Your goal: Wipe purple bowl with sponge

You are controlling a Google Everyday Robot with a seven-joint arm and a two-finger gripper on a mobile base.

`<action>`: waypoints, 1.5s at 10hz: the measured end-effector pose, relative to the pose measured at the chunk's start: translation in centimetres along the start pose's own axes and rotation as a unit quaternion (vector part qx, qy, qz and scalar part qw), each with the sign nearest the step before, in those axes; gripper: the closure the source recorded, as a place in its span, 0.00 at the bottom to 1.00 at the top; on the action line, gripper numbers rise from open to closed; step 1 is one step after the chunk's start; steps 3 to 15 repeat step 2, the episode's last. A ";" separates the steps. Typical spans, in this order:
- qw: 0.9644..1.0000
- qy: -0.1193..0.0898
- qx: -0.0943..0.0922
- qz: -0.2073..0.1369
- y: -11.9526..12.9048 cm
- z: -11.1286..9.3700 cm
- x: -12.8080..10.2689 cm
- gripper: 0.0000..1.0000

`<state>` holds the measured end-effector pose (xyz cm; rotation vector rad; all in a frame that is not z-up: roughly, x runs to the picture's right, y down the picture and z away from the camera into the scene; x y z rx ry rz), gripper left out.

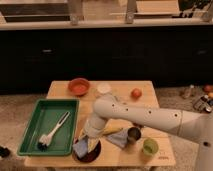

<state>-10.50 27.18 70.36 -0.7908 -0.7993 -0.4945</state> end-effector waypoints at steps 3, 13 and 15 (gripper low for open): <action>1.000 -0.016 0.006 -0.020 -0.1 0.1 -0.9 1.00; 1.000 -0.016 0.006 -0.020 -0.1 0.1 -0.9 1.00; 1.000 -0.016 0.006 -0.020 -0.1 0.1 -0.9 1.00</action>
